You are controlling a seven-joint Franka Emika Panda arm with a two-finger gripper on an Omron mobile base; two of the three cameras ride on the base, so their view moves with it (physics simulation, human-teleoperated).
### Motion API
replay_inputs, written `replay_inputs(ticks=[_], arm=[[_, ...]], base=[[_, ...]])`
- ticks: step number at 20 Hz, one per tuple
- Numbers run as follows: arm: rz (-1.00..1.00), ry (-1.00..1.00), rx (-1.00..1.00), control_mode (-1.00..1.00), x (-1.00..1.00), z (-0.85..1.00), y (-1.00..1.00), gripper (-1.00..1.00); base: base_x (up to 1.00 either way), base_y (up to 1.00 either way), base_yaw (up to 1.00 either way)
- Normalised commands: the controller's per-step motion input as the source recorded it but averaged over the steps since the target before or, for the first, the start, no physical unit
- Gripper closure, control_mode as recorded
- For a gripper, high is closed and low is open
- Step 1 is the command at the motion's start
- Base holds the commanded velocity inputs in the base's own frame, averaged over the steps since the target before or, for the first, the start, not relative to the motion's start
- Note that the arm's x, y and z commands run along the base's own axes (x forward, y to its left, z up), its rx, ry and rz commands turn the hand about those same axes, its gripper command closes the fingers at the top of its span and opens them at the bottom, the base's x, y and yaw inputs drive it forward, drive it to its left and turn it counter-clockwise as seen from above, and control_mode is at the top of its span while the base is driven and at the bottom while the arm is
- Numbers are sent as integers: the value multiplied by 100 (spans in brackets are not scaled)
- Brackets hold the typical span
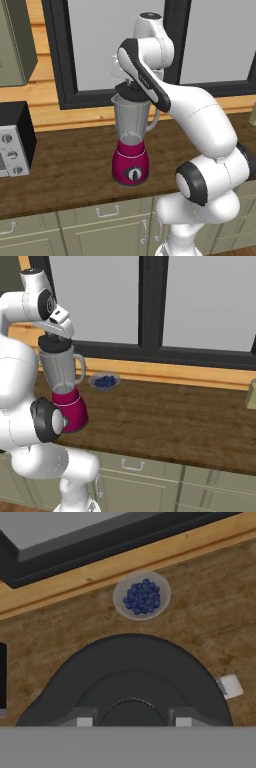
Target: Close the lid blender by securely placing the lid on top.
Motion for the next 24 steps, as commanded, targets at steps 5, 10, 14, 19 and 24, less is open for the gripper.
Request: replay_inputs(ticks=[5,10,14,19,24], arm=[[0,0,0,-100,8,0,1,100],[0,0,-1,-100,0,0,3,100],[0,0,-1,-100,0,0,1,100],[0,0,-1,-100,0,0,1,100],[0,0,-2,-100,0,0,0,100]], base=[[0,0,0],[0,0,0],[0,0,0],[0,0,0],[0,0,0]])
